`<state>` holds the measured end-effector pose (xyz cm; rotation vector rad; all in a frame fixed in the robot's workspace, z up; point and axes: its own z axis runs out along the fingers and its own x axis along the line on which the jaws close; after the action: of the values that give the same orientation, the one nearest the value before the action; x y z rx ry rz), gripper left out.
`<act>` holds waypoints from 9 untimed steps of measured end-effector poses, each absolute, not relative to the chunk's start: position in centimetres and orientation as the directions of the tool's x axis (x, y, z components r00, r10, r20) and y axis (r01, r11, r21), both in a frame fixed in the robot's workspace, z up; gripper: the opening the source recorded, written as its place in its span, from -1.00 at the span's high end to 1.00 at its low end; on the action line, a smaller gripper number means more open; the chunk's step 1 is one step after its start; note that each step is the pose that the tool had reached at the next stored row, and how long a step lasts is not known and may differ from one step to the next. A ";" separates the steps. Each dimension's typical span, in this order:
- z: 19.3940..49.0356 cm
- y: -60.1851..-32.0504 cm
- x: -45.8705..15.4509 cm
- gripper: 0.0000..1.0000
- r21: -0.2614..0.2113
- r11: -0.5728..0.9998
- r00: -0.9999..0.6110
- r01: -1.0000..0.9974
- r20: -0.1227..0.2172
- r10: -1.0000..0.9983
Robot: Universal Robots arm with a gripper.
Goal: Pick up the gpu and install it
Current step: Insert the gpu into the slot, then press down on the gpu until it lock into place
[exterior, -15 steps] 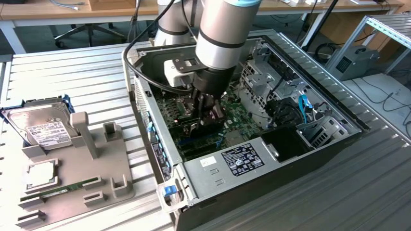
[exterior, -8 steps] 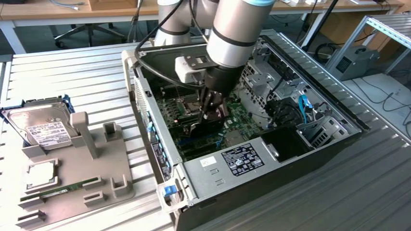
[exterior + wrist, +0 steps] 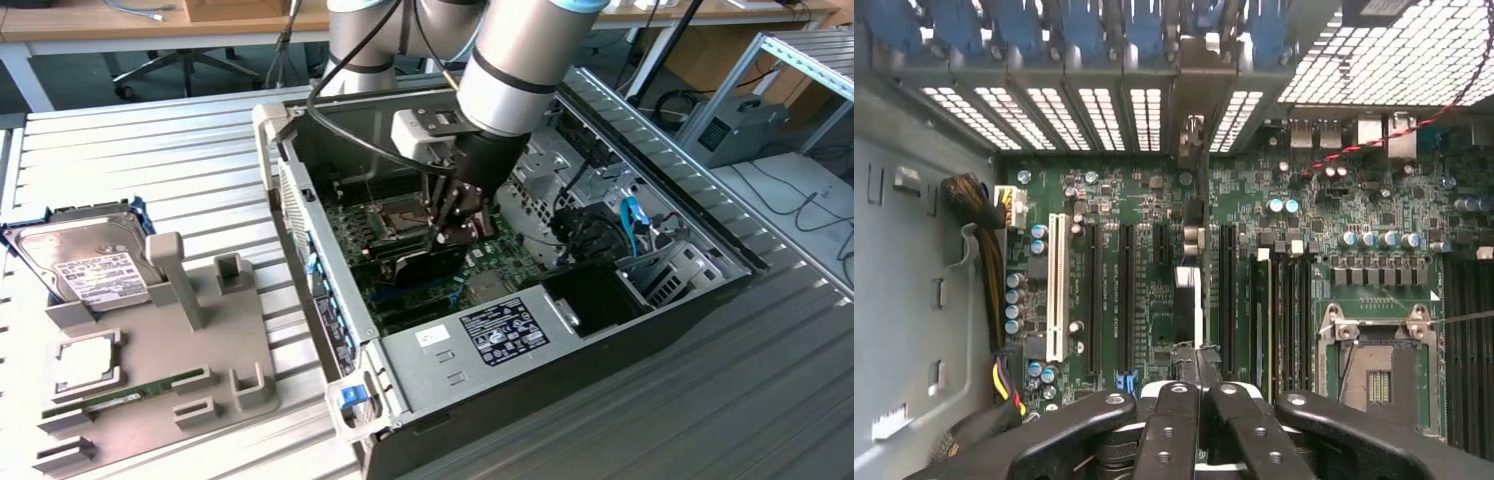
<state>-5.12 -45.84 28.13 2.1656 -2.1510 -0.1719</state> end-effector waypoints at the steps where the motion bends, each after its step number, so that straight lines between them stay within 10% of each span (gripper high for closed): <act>1: 28.1 -45.8 -5.1 0.79 0.139 -0.008 0.005 -0.990 -0.020 -1.000; 9: 28.1 -45.4 -5.6 0.79 0.139 -0.008 0.005 -0.990 -0.020 -1.000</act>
<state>-5.57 -45.40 28.07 2.1657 -2.1510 -0.1722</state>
